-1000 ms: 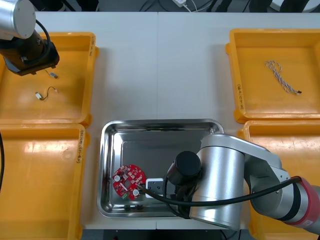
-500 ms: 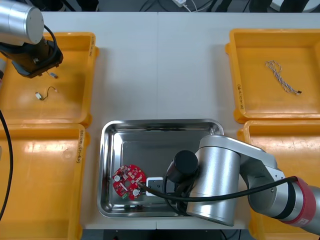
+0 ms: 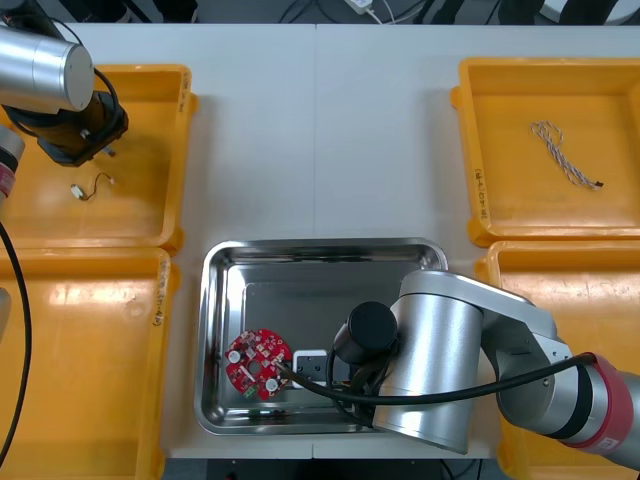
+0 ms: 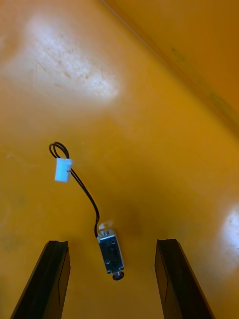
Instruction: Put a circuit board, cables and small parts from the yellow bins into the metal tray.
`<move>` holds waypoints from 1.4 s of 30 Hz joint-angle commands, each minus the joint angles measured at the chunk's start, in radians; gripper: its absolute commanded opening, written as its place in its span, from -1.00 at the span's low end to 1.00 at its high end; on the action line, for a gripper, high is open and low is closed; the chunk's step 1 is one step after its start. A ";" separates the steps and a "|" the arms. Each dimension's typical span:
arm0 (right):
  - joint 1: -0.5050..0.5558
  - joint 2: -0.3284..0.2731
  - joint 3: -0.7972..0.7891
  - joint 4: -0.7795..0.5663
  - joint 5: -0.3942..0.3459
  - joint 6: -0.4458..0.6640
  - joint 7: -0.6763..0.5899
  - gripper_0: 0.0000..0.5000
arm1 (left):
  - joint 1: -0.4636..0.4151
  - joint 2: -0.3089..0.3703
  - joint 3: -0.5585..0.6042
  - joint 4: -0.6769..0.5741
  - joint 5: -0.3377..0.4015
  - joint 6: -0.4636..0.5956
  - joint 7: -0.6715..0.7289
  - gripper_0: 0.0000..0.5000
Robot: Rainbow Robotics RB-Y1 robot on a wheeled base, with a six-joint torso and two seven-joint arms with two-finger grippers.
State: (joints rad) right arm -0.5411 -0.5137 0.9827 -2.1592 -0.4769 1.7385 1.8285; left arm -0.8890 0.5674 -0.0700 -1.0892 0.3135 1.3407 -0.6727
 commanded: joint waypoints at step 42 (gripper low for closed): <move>-0.229 -0.180 -0.967 0.230 -0.393 0.181 0.014 1.00 | -0.051 -0.026 0.065 -0.017 -0.004 0.015 0.032 -1.00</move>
State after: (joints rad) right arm -0.6983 -0.6381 0.0736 -1.9836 -0.8619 1.9160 1.8282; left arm -0.8986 0.5461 -0.0631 -1.0377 0.3046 1.3175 -0.6726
